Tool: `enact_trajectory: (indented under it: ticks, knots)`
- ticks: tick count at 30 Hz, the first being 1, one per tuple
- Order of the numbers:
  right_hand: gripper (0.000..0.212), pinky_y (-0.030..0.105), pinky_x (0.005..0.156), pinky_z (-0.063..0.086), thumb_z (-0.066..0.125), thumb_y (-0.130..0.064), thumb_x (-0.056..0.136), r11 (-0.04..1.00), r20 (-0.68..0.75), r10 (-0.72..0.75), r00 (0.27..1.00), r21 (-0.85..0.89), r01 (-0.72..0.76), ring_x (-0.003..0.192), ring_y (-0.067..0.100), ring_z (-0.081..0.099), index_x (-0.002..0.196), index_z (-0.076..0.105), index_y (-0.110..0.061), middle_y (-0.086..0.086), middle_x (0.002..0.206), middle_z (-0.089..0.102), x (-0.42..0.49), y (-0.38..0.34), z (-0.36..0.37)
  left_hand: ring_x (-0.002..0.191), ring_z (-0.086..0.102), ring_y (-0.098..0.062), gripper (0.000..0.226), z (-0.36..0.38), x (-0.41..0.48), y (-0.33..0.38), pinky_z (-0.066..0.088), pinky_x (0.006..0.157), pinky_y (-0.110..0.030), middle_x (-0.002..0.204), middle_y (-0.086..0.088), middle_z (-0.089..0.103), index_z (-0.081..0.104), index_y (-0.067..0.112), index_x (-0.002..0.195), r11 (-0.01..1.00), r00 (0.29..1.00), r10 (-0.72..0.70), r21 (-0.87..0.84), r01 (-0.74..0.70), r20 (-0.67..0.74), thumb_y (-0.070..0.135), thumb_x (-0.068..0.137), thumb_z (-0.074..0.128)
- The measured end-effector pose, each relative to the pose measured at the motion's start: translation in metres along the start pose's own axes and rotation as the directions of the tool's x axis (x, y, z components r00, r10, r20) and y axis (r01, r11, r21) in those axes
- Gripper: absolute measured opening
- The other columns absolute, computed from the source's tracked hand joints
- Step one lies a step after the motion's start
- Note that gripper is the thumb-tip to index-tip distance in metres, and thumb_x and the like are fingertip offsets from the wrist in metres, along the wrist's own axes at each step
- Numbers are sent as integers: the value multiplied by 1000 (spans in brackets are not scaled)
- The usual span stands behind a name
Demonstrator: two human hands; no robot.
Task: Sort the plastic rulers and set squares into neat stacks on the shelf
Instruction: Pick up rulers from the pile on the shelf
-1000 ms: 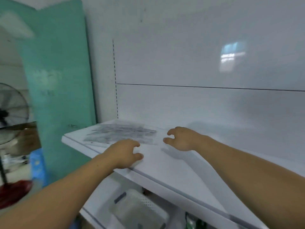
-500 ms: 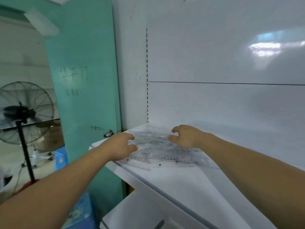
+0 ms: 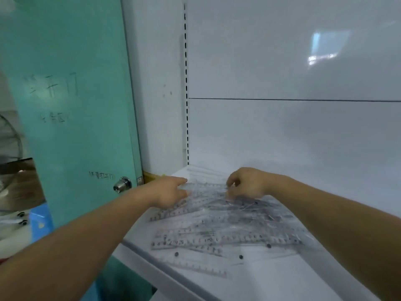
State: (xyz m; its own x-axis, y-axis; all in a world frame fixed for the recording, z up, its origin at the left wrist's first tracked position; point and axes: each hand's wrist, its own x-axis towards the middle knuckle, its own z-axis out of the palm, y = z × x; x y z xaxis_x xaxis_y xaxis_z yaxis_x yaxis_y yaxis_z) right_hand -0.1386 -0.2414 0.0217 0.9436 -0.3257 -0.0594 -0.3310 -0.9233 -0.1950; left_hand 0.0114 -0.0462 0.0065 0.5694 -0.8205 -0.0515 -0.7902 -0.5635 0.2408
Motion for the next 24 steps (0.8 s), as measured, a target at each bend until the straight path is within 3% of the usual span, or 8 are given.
enact_trajectory:
  ticks: [5,9,13,16,19,22,24]
  knots:
    - [50,26,88,38,52,-49,91,991,-88,127,988,42,-123,101,14,50,134,51,-23,0,125,56,-13,-1,3,117,51,-17,51,-3,12,-8,38,93,-23,134,-1,52,44,21,139,987,987,153,-32,-155,-43,44,93,51]
    - [49,32,102,37,50,-41,94,968,-154,251,956,54,-246,122,21,48,138,45,-20,3,138,49,-33,-4,9,99,50,-12,58,-4,17,-13,37,85,-21,120,3,55,39,21,141,967,970,241,-75,-242,-32,44,90,55]
    - [47,32,104,33,46,-37,97,919,-241,389,889,34,-393,126,24,44,138,43,-14,8,140,44,-56,2,17,92,56,-12,62,-3,19,-17,41,81,-22,103,8,59,33,22,144,943,950,308,-122,-311,-43,39,90,57]
    - [45,33,100,36,44,-34,98,869,-269,488,831,59,-491,121,28,46,137,43,-12,13,136,46,-76,8,19,102,54,-16,56,-5,16,-15,41,88,-25,113,3,58,32,21,145,938,938,341,-49,-344,-65,35,94,52]
    - [44,33,101,34,37,-33,100,850,-209,525,825,78,-521,125,30,44,143,37,-20,15,139,42,-92,8,21,118,47,-22,48,-7,15,-12,38,97,-29,134,-6,43,33,19,145,927,927,370,87,-365,-57,32,99,40]
    - [41,30,100,33,35,-30,101,842,-168,537,827,52,-536,126,27,44,139,42,-19,12,140,44,-101,7,23,118,46,-22,42,-6,17,-7,37,101,-33,133,-6,42,47,18,136,930,932,362,66,-362,12,34,98,39]
    - [41,30,98,35,37,-28,99,836,-161,548,821,56,-547,123,26,46,137,43,-16,11,139,46,-105,8,24,113,50,-20,40,-7,18,-2,40,95,-29,130,-4,49,54,17,128,929,930,366,45,-367,31,38,96,44]
